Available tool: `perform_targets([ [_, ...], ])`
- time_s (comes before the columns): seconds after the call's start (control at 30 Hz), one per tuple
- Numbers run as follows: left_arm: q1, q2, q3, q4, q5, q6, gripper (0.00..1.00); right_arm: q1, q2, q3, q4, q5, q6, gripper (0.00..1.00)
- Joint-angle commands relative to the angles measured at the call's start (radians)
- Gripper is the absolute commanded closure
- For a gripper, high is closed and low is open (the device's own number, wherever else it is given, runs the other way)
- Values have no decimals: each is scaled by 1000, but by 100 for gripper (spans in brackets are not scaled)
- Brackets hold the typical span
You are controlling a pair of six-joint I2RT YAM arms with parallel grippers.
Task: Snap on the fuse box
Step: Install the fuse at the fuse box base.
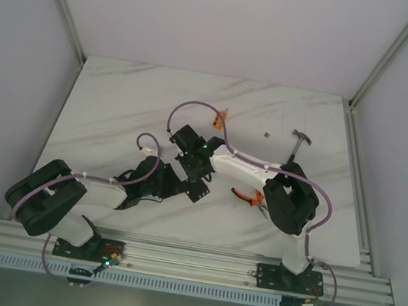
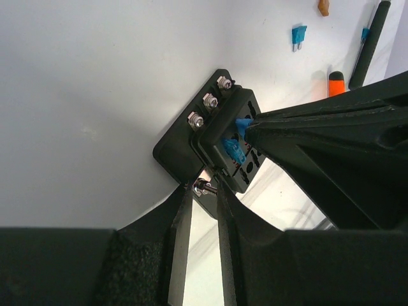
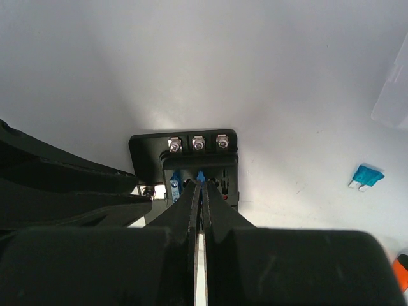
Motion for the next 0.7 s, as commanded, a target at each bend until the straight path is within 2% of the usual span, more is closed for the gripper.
perform_targets([
  [0.0, -1, 19, -21, -88, -18, 20, 69, -8, 220, -87, -19, 0, 4, 100],
  [0.23, -2, 7, -28, -93, -25, 20, 69, -3, 253, -89, -10, 28, 6, 100],
  [0.47, -2, -26, -27, -119, -42, 26, 69, 9, 29, -116, 16, 6, 31, 100],
  [0.67, -2, -90, -18, -139, -40, 31, 68, 9, -127, -123, 53, 5, 64, 91],
])
